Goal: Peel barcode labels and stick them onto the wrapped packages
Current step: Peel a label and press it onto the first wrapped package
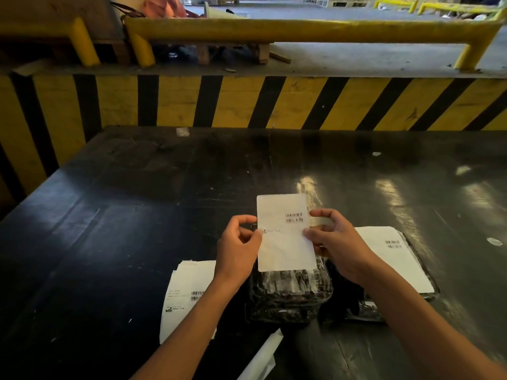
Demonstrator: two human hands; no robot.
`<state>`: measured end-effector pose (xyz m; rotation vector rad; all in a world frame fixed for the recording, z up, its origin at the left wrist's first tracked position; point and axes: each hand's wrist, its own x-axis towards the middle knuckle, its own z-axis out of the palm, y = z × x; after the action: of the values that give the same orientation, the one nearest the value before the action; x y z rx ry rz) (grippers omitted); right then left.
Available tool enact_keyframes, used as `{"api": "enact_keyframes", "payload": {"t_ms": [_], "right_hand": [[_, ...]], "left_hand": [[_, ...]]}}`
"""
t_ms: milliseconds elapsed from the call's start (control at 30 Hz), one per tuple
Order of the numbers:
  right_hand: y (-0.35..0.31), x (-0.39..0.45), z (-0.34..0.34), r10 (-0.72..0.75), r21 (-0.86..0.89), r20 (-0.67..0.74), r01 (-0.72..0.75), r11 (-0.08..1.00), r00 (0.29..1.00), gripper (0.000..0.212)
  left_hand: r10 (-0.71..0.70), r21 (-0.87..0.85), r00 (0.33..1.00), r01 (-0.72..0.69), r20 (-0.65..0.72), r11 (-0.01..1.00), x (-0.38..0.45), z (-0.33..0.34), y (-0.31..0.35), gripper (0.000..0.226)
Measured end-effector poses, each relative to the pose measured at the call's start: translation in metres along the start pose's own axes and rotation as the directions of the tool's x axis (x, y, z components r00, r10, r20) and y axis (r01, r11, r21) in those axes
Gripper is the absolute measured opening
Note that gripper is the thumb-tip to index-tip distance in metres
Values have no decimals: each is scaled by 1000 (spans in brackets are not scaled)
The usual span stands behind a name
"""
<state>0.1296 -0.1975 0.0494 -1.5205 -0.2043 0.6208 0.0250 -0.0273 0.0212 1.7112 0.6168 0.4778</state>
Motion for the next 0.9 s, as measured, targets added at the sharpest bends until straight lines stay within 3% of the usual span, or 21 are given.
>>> {"api": "enact_keyframes", "payload": {"t_ms": [200, 400, 567, 900], "right_hand": [[24, 6, -5, 27, -223, 6, -25, 975, 1000, 53], [27, 11, -9, -45, -395, -26, 31, 918, 999, 44], [33, 15, -13, -42, -480, -30, 23, 877, 999, 34], [40, 21, -15, -17, -576, -33, -5, 818, 999, 36]], "left_hand": [[-46, 164, 995, 32, 85, 986, -6, 7, -16, 24], [-11, 232, 994, -16, 113, 973, -4, 17, -22, 23], [4, 275, 996, -30, 94, 961, -2, 21, -25, 22], [-8, 414, 996, -29, 88, 910, -3, 24, -31, 25]]}}
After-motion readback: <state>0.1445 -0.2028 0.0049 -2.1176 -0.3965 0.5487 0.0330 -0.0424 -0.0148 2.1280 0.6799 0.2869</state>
